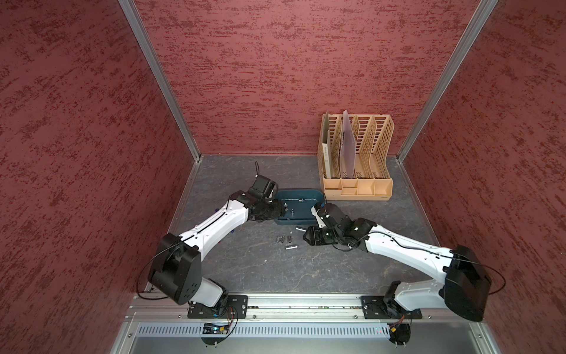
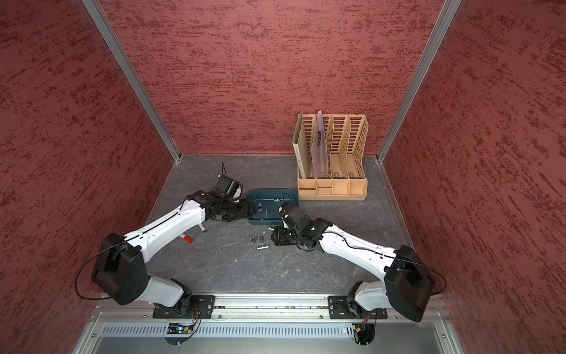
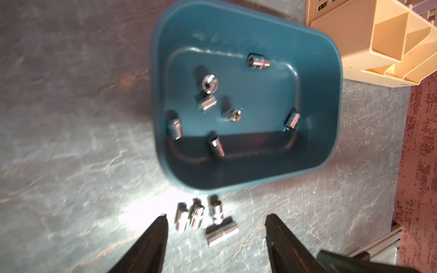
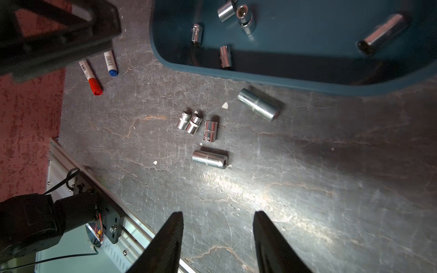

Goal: Put the socket on the desktop into the storage box
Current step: Pick up the socket head at the center of the board.

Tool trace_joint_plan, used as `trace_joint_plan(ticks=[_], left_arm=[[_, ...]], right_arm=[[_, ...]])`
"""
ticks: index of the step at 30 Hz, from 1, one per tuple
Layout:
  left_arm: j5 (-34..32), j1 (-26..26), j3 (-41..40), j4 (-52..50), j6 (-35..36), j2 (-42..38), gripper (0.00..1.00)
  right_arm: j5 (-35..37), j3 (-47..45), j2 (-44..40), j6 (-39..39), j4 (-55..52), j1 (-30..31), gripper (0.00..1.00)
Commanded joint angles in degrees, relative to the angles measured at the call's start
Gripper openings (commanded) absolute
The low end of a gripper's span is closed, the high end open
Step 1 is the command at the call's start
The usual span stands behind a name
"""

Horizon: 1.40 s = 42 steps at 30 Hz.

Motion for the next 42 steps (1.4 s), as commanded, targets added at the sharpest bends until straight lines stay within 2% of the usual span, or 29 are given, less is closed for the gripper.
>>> trace_joint_plan(ticks=[1, 7, 14, 15, 16, 28, 33, 42], left_arm=[[1.33, 1.02, -4.97, 1.07, -1.64, -4.96, 0.69], [1.41, 2.43, -14.68, 0.35, -4.36, -14.99, 0.69], [2.10, 4.02, -19.84, -1.53, -5.84, -22.35, 0.71], [2.26, 4.27, -20.30, -1.65, -5.89, -23.01, 0.71], [2.44, 4.50, -20.61, -1.76, -5.99, -23.59, 0.71], [3.46, 5.64, -22.24, -1.94, -6.25, -26.20, 0.71], [3.62, 5.90, -22.86, -1.93, -6.37, -26.51, 0.71], [3.90, 6.30, -23.69, -2.13, -6.56, -26.96, 0.71]], right_arm=[[2.34, 3.09, 2.31, -1.20, -3.03, 1.51, 0.53], [3.83, 6.75, 7.71, -0.45, -4.88, 3.69, 0.58], [6.24, 12.75, 14.37, 0.61, -9.37, 6.65, 0.67], [6.45, 13.57, 15.18, 1.12, -10.04, 7.07, 0.94], [6.82, 14.15, 15.92, 1.63, -10.66, 7.20, 0.98], [10.36, 19.68, 23.22, 5.04, -16.42, 8.84, 0.98], [10.43, 21.49, 25.63, 6.15, -17.29, 8.99, 0.87], [10.02, 25.95, 30.60, 5.42, -17.93, 10.33, 0.88]])
